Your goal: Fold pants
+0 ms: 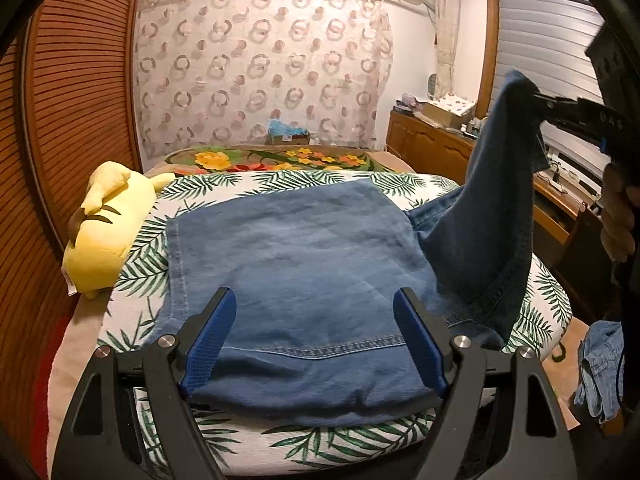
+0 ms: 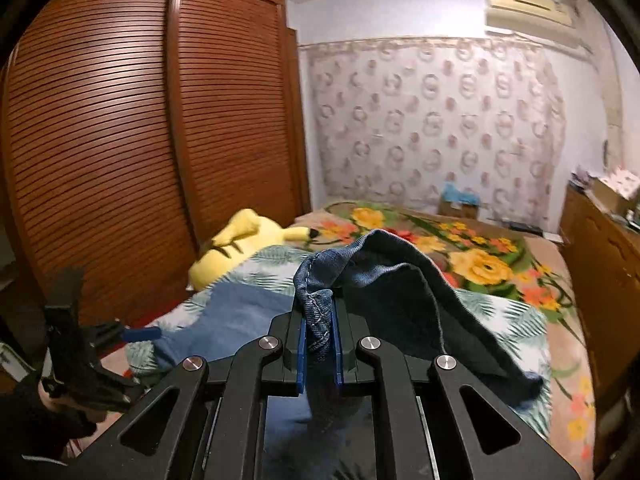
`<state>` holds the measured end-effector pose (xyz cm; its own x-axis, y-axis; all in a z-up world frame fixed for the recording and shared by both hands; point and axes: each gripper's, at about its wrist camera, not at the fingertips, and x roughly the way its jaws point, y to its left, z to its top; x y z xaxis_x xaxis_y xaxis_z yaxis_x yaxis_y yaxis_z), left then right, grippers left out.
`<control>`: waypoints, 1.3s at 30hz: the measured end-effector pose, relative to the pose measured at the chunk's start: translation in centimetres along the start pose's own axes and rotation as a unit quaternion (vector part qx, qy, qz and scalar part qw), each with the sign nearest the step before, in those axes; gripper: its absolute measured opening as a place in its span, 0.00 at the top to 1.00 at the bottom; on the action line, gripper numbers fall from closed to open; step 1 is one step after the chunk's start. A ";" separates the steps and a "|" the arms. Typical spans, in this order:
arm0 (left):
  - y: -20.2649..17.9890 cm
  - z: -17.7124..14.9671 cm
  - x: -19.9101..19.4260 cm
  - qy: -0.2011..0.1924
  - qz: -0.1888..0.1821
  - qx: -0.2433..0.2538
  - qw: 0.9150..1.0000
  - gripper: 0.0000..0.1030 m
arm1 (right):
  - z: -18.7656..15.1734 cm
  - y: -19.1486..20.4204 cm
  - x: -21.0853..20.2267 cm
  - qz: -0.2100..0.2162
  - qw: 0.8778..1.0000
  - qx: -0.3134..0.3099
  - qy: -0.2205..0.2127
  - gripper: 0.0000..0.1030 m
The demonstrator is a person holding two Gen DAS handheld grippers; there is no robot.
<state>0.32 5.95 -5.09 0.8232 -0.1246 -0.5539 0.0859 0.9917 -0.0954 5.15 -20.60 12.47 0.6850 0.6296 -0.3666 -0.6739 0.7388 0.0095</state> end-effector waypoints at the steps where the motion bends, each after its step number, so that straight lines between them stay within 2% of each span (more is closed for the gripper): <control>1: 0.2 0.0 -0.1 -0.001 0.001 -0.001 1.000 0.21 | 0.1 0.0 0.5 0.008 1.000 -0.003 0.002 0.90; 7: 1.2 -0.3 -0.5 -0.004 0.005 -0.012 1.000 0.21 | -0.3 0.7 2.9 0.068 0.997 -0.018 0.034 0.90; 13: 2.3 -0.9 -0.6 0.001 0.011 -0.021 1.000 0.21 | -1.2 1.3 6.8 0.100 0.991 -0.026 0.081 0.90; 15: 2.7 -1.0 -0.7 0.000 0.014 -0.025 1.000 0.21 | -1.0 1.1 7.8 0.097 0.991 -0.027 0.094 0.90; 18: 3.4 -1.1 -0.8 -0.001 0.018 -0.031 0.999 0.21 | -0.1 0.7 8.5 0.095 0.990 -0.031 0.098 0.80; 20: 3.8 -1.1 -0.8 -0.001 0.021 -0.034 0.999 0.21 | 0.4 0.4 8.3 0.090 0.991 -0.033 0.092 0.64; 22: 4.2 -1.2 -0.8 -0.002 0.023 -0.037 0.999 0.21 | 0.7 0.0 7.7 0.085 0.992 -0.037 0.081 0.59; 30: 4.5 -1.4 -0.3 0.005 0.024 -0.041 0.999 0.21 | 0.2 -1.3 7.1 0.057 0.995 -0.035 0.077 0.57; 33: 4.5 -1.5 0.1 0.010 0.025 -0.040 0.999 0.21 | -1.3 -1.1 5.9 0.042 0.995 -0.032 0.082 0.57; 36: 4.5 -1.6 0.5 0.014 0.024 -0.041 0.999 0.21 | -2.8 1.2 4.8 0.030 0.995 -0.026 0.091 0.56; 39: 4.3 -1.6 0.9 0.017 0.023 -0.037 0.999 0.21 | -3.4 1.4 5.0 0.016 0.994 -0.018 0.102 0.53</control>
<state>0.48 10.05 -7.33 0.8060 -0.0815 -0.5863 0.0055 0.9915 -0.1302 6.70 -17.24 7.53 0.5956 0.5875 -0.5479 -0.7063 0.7079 -0.0088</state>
